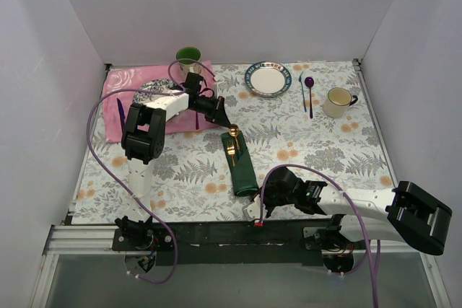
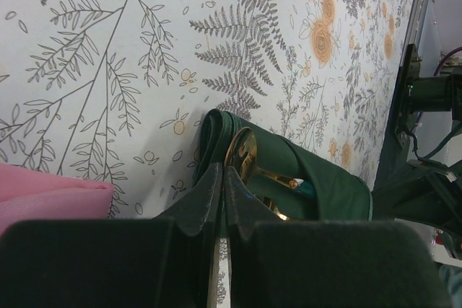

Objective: Fold the napkin into a case and place the utensils inside
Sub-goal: Insert the spoon into the folded napkin.

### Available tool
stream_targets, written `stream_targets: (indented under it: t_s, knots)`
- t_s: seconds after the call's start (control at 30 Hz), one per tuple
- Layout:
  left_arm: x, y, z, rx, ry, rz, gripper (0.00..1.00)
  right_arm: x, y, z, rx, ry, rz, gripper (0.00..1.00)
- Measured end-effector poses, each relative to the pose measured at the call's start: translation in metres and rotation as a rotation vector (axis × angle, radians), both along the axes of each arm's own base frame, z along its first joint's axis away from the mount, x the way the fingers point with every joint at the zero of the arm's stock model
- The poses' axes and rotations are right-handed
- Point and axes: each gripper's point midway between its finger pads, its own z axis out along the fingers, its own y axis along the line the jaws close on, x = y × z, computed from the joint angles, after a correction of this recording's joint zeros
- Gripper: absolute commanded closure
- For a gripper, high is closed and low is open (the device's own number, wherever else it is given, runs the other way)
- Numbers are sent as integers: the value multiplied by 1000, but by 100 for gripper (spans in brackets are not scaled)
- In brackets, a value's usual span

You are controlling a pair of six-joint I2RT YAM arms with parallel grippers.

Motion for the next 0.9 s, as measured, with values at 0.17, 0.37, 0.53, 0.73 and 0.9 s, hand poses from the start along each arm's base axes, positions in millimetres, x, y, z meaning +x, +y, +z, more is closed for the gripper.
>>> stream_targets:
  t_s: [0.17, 0.37, 0.53, 0.73, 0.9]
  knots:
    - [-10, -4, -5, 5, 21, -17, 100, 1, 0, 0, -1, -4, -5, 99]
    - [-20, -7, -12, 15, 44, -33, 100, 2, 0, 0, 0, -6, -7, 99]
    - [-29, -9, -17, 22, 60, -47, 100, 2, 0, 1, 1, -6, -7, 99]
    - [-33, -12, -19, 24, 58, -62, 100, 2, 0, 1, 1, -8, -9, 99]
    - [-35, -14, -20, 24, 51, -73, 100, 2, 0, 1, 1, -9, -11, 99]
